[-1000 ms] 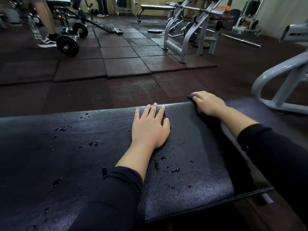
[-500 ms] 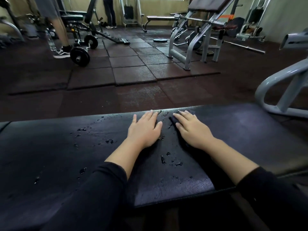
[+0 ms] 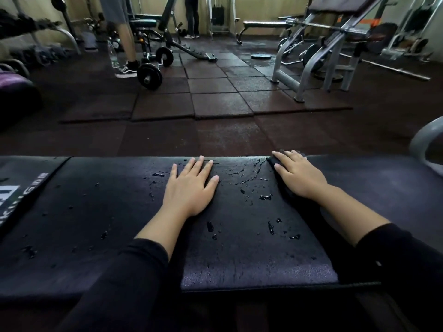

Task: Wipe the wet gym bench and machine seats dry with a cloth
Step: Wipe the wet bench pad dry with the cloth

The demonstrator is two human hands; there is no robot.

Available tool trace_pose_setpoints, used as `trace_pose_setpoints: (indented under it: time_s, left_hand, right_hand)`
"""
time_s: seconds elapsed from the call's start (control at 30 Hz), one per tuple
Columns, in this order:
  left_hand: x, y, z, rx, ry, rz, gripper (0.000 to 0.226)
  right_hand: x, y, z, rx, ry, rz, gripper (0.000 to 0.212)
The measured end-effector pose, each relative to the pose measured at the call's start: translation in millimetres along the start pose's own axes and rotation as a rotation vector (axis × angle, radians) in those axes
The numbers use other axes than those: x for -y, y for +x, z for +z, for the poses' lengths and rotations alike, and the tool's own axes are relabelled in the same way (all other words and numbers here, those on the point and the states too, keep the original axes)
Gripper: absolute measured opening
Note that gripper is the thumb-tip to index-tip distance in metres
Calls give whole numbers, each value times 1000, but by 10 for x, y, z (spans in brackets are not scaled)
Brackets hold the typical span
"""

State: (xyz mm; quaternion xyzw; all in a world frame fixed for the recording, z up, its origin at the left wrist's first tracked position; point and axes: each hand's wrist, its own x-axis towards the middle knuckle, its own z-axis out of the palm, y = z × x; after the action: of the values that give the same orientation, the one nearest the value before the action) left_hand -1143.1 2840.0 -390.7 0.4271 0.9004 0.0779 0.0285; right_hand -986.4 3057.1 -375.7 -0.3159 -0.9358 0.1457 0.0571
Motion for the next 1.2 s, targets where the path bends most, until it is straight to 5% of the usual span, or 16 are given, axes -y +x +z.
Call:
trace_pose_setpoints:
  time_s: [0.37, 0.57, 0.73, 0.9, 1.07, 1.2]
  left_hand:
    - [-15, 5, 1, -15, -11, -54, 63]
    - [3, -1, 1, -21, -23, -45, 63]
    - [5, 34, 24, -57, -20, -44, 62]
    - [-2, 27, 16, -58, -21, -43, 61]
    - [3, 28, 20, -71, -36, -44, 58]
    - [21, 21, 15, -70, -52, -39, 57]
  right_hand:
    - [884, 319, 297, 43, -88, -279, 44]
    - [283, -120, 73, 175, -100, -538, 44]
    - [-135, 170, -111, 119, -40, -360, 40]
    - [471, 489, 70, 36, -92, -249, 38]
    - [952, 210, 342, 43, -120, -420, 44]
    - [488, -126, 190, 154, -99, -622, 47]
